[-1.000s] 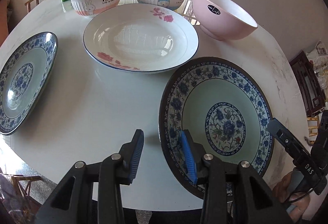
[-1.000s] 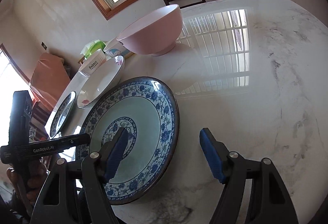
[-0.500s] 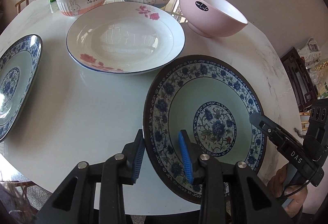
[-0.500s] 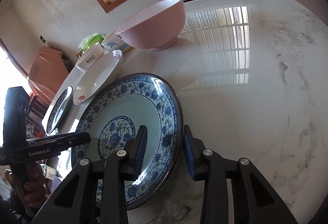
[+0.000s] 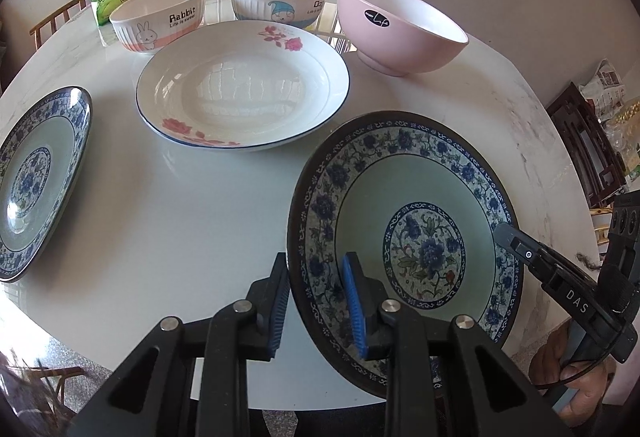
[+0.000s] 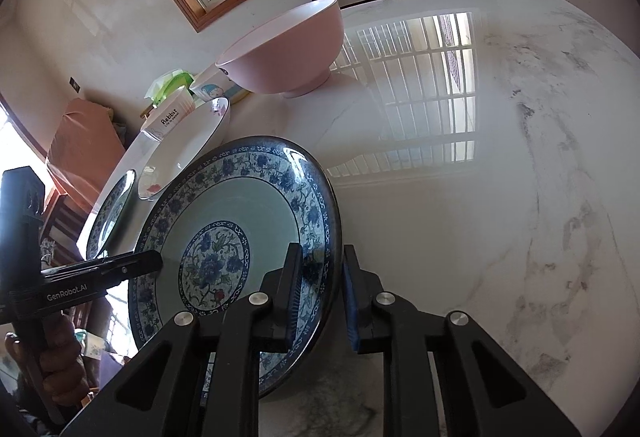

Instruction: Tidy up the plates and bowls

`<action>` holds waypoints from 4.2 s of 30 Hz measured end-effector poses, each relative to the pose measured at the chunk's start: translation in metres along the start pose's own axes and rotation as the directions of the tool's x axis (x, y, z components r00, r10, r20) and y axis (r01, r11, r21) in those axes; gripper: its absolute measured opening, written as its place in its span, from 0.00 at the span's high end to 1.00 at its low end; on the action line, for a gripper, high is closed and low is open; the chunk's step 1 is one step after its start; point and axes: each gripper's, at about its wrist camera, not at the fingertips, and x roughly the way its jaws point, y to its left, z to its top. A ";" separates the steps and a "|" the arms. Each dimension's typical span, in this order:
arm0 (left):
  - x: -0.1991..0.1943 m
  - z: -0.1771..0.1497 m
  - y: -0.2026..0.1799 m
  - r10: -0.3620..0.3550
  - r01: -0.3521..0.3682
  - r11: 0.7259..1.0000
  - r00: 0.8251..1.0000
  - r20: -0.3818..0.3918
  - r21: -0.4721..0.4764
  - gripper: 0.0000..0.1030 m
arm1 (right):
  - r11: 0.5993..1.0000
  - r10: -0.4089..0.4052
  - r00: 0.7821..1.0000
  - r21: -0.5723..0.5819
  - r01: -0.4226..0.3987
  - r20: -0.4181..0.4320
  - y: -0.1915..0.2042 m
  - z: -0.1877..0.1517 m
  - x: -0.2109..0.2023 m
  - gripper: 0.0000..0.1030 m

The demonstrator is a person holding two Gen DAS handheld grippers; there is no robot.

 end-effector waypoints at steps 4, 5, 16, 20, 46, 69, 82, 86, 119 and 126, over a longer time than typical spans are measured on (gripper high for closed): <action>-0.006 -0.003 0.002 -0.007 0.007 1.000 1.000 0.004 -0.009 0.74 | 1.000 0.005 1.000 -0.005 -0.005 0.012 0.005 -0.004 -0.006 0.82; -0.009 -0.004 0.004 -0.006 0.006 1.000 1.000 0.008 -0.010 0.74 | 1.000 0.007 1.000 -0.009 -0.007 0.014 0.007 -0.004 -0.007 0.82; -0.041 -0.013 0.027 0.042 -0.038 0.998 0.996 0.081 -0.048 0.74 | 0.997 0.050 0.999 -0.052 -0.049 0.012 0.038 -0.006 -0.009 0.82; -0.055 -0.018 0.047 0.066 -0.057 0.995 0.992 0.108 -0.085 0.74 | 0.994 0.071 0.998 -0.085 -0.070 0.001 0.060 -0.005 -0.003 0.82; -0.111 -0.012 0.216 0.221 -0.143 0.931 0.953 0.206 -0.336 0.74 | 0.938 0.141 0.989 -0.315 -0.148 -0.044 0.232 0.032 0.085 0.82; -0.105 0.016 0.283 0.329 -0.227 0.900 0.914 0.239 -0.373 0.78 | 0.900 0.156 0.980 -0.391 -0.192 -0.122 0.308 0.040 0.167 0.86; -0.098 0.007 0.288 0.292 -0.180 0.891 0.931 0.220 -0.418 0.78 | 0.893 0.131 0.979 -0.411 -0.184 -0.154 0.313 0.033 0.184 0.78; -0.097 0.006 0.284 0.296 -0.186 0.889 0.931 0.213 -0.419 0.78 | 0.883 0.095 0.992 -0.453 -0.125 -0.087 0.309 0.028 0.174 0.65; -0.035 0.054 0.096 0.315 -0.315 0.948 0.901 0.298 -0.051 0.77 | 0.997 -0.031 0.975 -0.056 0.044 0.221 0.098 0.055 0.073 0.59; -0.017 0.084 0.107 0.158 -0.133 0.983 0.964 0.214 -0.126 0.78 | 0.998 0.009 0.980 -0.065 0.004 0.198 0.103 0.066 0.088 0.59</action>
